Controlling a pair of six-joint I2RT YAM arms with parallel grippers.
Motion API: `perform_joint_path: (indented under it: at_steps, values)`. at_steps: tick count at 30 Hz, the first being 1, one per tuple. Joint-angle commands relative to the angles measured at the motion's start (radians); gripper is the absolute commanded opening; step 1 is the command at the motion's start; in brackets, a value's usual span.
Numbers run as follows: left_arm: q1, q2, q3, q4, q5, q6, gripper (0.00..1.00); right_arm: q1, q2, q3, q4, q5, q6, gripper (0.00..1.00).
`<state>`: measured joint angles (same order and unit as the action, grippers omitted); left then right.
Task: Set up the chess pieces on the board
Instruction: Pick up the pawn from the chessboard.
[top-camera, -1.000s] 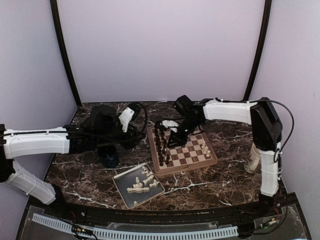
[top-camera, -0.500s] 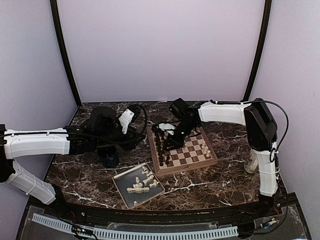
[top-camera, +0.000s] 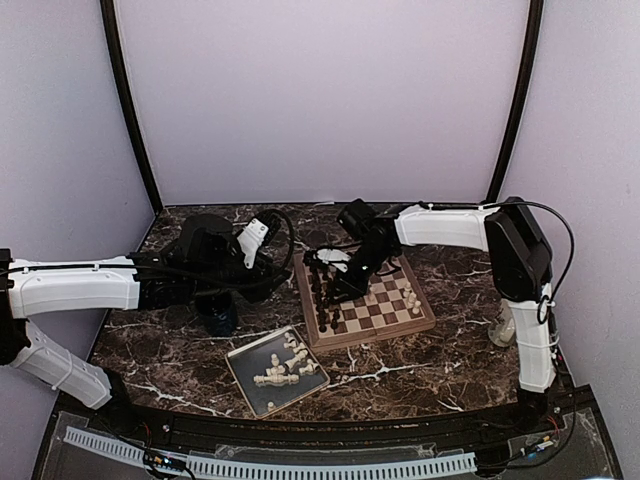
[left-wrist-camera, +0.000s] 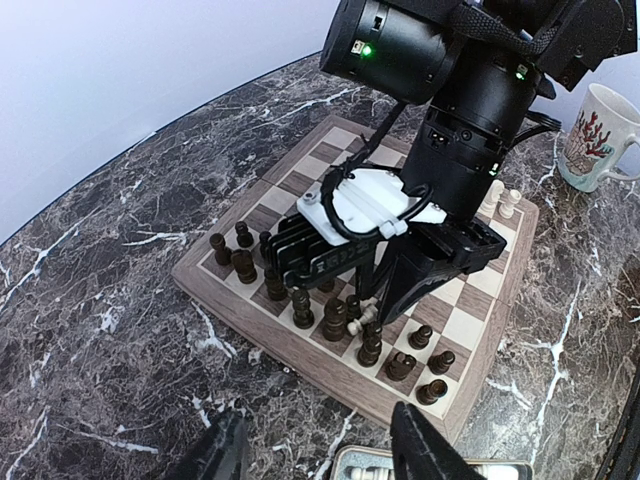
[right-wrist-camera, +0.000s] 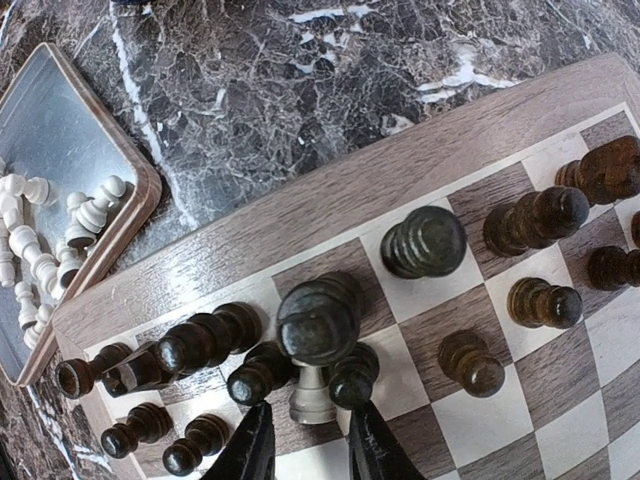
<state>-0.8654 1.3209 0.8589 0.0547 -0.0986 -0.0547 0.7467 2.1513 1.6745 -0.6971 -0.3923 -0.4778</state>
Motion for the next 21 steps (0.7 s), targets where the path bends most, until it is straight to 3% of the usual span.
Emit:
perform_joint_path:
  at_steps: [1, 6, 13, 21]
  values:
    - [0.008, -0.028, -0.015, 0.014, -0.006, -0.009, 0.51, 0.011, 0.026, 0.024, -0.005, 0.001, -0.003, 0.27]
    - [0.008, -0.028, -0.018, 0.014, -0.007, -0.009, 0.51, 0.011, 0.03, 0.025, -0.007, 0.004, -0.005, 0.25]
    - [0.008, -0.026, -0.017, 0.016, -0.004, -0.011, 0.51, 0.01, 0.009, 0.004, -0.018, 0.024, -0.018, 0.12]
    - [0.007, -0.022, -0.017, 0.022, -0.001, -0.01, 0.51, -0.001, -0.065, -0.069, -0.003, 0.065, -0.023, 0.09]
